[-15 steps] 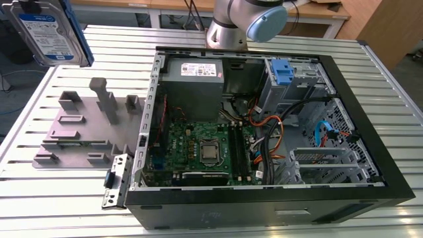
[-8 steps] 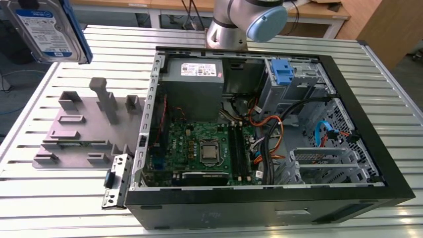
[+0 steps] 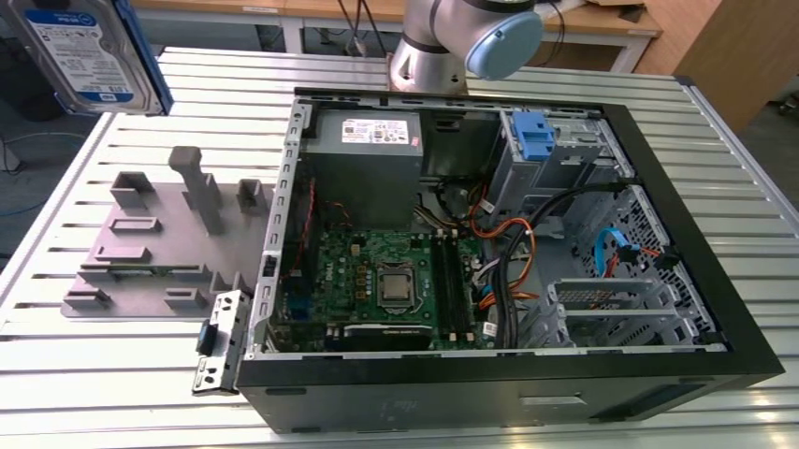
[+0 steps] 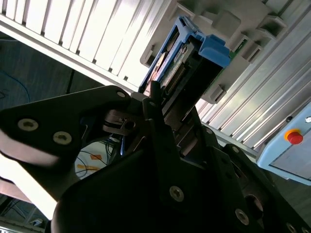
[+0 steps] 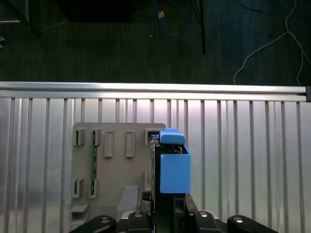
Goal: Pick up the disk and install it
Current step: 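Pick up the disk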
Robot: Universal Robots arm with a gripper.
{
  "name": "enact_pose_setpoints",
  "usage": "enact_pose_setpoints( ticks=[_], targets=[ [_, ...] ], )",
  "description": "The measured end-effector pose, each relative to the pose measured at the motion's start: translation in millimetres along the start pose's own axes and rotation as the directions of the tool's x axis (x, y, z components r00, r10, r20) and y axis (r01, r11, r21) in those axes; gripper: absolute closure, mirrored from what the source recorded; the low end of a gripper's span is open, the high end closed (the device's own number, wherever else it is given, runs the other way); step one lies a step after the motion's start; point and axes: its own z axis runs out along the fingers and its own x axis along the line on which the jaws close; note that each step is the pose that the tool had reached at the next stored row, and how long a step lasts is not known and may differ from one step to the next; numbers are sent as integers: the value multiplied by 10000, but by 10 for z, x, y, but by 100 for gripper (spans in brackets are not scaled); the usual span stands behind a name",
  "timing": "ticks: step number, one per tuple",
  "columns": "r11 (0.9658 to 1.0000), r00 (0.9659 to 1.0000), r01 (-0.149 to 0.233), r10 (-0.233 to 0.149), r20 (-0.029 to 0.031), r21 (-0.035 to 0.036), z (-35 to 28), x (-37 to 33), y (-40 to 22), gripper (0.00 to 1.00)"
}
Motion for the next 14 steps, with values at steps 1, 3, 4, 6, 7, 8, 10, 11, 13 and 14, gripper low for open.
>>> enact_pose_setpoints(
  ticks=[1,3,4,6,7,8,10,11,13,14],
  targets=[
    [10000,10000,0,0,0,0,-2,0,0,65],
    [10000,10000,0,0,0,0,-2,0,0,65],
    [10000,10000,0,0,0,0,-3,0,0,65],
    [10000,10000,0,0,-1,-2,-13,-1,1,65],
    [10000,10000,0,0,0,0,-18,-1,1,65],
    [10000,10000,0,0,0,0,-25,-1,1,65],
    [10000,10000,0,0,0,1,-39,-2,2,65],
    [10000,10000,0,0,0,0,-46,-2,2,65],
    [10000,10000,0,0,0,0,-59,-3,3,65],
    [10000,10000,0,0,0,0,-68,-4,3,65]
  ],
)
